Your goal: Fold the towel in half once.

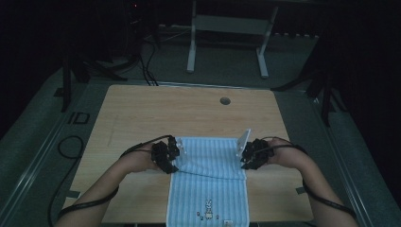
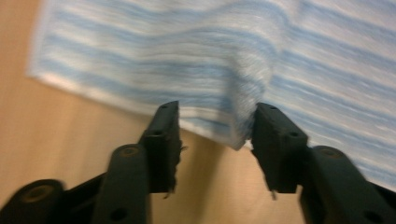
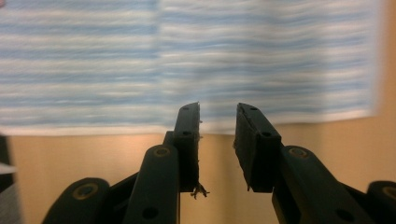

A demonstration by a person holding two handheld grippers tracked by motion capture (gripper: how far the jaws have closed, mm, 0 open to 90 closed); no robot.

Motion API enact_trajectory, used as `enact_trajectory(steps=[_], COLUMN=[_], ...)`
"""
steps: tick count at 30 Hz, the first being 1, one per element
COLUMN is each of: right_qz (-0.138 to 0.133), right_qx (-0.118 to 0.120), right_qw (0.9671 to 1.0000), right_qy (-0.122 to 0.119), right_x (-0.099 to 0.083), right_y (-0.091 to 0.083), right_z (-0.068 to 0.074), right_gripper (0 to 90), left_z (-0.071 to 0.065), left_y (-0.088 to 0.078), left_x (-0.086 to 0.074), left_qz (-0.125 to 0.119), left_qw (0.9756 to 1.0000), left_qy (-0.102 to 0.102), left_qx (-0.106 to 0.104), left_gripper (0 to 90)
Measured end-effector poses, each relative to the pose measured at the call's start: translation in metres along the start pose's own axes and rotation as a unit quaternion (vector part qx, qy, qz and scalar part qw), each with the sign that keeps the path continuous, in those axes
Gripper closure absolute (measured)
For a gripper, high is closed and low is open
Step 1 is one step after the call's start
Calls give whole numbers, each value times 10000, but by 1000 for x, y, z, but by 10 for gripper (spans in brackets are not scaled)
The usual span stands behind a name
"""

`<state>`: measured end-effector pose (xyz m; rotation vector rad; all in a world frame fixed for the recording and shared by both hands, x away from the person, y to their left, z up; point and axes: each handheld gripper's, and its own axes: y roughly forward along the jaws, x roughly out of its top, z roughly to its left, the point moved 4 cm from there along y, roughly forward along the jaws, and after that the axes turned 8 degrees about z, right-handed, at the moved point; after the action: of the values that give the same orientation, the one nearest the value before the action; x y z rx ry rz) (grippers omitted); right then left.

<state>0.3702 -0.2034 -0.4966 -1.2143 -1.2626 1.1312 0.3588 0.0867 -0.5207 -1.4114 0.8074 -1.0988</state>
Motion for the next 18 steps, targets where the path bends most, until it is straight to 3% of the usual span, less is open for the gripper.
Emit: enact_trajectory(steps=[2,4,5,6,10,11,14,16,18], right_qz=[17,141,141,253,370,345,376,387,362], right_qx=[-150,-191,-191,-173,-136,-192,-313,-331,-348], right_qw=[9998,9992,9992,9983,9960,9957,9941,9933,9935], right_qy=[142,315,315,495,803,832,968,1035,1019], right_x=[-1,-2,-2,-2,-2,-1,2,5,7], right_y=[-4,1,1,9,26,29,39,43,44], right_z=[-16,-34,-34,-51,-80,-86,-101,-107,-109], right_gripper=[681,676,676,673,663,663,662,638,638], left_z=[13,24,24,34,45,54,62,75,75], left_y=[-2,-3,-3,-5,-6,-2,3,14,14], left_x=[1,3,3,5,9,13,18,26,26], left_qz=[56,24,24,45,58,25,19,142,142], left_qw=[9998,9996,9996,9993,9989,9986,9986,9976,9976], left_qy=[-207,-269,-269,-382,-449,-487,-489,-617,-617], left_qx=[30,-19,-19,41,152,192,197,289,289], left_gripper=[470,438,438,437,422,422,422,417,394])
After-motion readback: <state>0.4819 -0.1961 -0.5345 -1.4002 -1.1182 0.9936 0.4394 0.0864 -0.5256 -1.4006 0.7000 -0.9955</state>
